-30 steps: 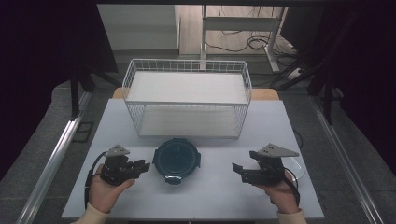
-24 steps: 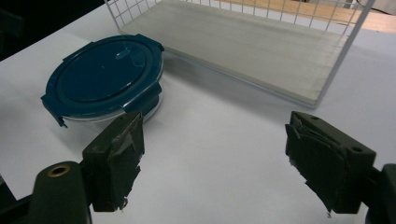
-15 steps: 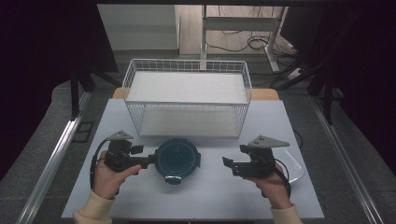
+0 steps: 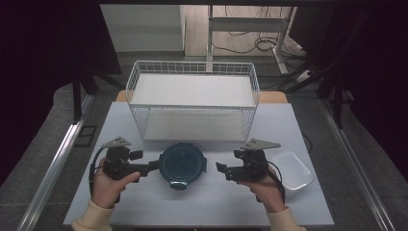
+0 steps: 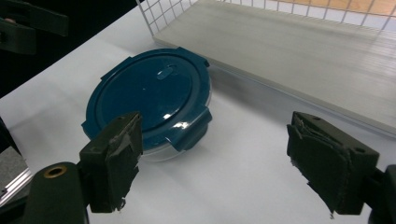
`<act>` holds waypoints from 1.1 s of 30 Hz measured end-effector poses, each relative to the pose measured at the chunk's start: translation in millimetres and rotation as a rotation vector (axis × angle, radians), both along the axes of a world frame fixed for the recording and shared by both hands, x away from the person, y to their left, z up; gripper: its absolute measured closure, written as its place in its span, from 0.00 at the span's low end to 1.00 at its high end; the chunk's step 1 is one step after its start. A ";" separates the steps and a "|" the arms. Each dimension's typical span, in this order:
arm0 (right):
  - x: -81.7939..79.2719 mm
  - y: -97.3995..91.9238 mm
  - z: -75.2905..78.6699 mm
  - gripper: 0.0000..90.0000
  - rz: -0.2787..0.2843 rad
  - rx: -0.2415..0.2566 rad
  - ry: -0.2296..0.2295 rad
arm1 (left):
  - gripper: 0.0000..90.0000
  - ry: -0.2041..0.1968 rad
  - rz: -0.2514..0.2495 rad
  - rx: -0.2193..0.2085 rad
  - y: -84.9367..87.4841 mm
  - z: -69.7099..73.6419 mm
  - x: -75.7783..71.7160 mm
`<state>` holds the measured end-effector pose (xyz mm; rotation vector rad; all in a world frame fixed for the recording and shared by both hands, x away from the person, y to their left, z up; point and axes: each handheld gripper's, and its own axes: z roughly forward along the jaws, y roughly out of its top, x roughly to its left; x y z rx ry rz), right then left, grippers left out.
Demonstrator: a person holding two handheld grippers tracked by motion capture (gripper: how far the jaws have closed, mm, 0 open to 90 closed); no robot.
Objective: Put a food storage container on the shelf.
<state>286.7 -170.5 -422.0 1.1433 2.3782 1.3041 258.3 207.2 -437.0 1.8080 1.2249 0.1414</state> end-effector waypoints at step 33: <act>23.2 40.4 -35.6 0.15 0.010 0.090 0.210 | 0.12 0.138 -0.003 -0.117 -0.6 -36.4 31.8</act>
